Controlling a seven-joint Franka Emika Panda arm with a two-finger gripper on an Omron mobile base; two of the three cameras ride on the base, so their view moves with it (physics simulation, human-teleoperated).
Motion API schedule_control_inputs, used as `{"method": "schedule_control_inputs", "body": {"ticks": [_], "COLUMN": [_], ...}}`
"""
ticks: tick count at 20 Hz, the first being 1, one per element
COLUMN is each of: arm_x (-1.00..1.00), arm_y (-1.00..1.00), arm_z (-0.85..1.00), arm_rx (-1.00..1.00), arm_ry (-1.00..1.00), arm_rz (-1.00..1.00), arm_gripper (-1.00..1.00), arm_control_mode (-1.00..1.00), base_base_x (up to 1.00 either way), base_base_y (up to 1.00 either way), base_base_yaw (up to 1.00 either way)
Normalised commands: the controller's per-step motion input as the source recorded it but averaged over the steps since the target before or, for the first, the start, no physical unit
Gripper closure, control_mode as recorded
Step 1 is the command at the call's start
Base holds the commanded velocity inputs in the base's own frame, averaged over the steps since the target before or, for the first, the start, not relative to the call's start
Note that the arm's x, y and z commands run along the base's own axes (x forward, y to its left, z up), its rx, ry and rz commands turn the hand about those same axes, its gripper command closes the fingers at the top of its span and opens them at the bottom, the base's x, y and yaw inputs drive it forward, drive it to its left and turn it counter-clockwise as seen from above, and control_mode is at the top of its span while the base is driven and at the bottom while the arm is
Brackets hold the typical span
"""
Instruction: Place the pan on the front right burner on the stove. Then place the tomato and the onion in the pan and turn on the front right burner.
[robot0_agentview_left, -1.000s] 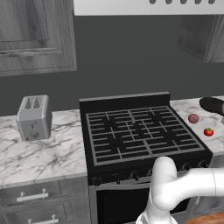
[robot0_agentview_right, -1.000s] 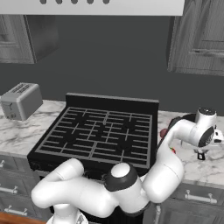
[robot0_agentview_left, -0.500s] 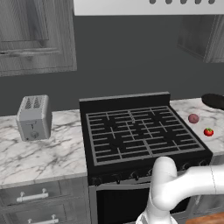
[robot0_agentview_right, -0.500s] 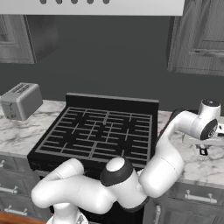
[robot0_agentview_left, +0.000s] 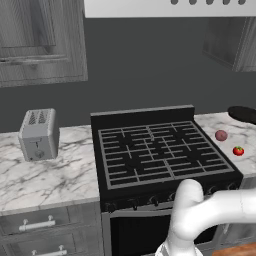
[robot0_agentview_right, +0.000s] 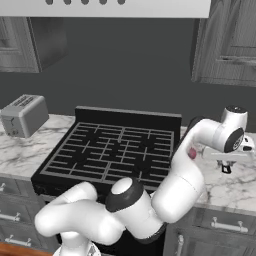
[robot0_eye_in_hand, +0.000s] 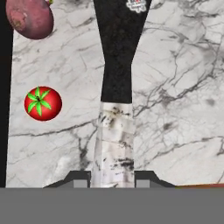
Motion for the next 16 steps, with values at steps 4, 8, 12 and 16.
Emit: {"method": "schedule_control_inputs", "body": {"ticks": [4,8,12,16], "arm_x": [-0.22,-0.28,-0.37,-0.39], "arm_y": [0.39,0.36,0.37,0.48], "arm_z": [0.09,0.08,0.07,0.05], "arm_rx": [0.00,0.00,0.00,0.00], "arm_ry": [0.00,0.00,-0.01,-0.04], "arm_rz": [0.00,0.00,0.00,0.00], "arm_gripper": [1.00,1.00,1.00,1.00], "arm_control_mode": [-1.00,-1.00,-1.00,-1.00], "base_base_x": [0.00,0.00,0.00,0.00], "base_base_y": [0.00,0.00,0.00,0.00], "base_base_yaw": [0.00,0.00,0.00,0.00]}}
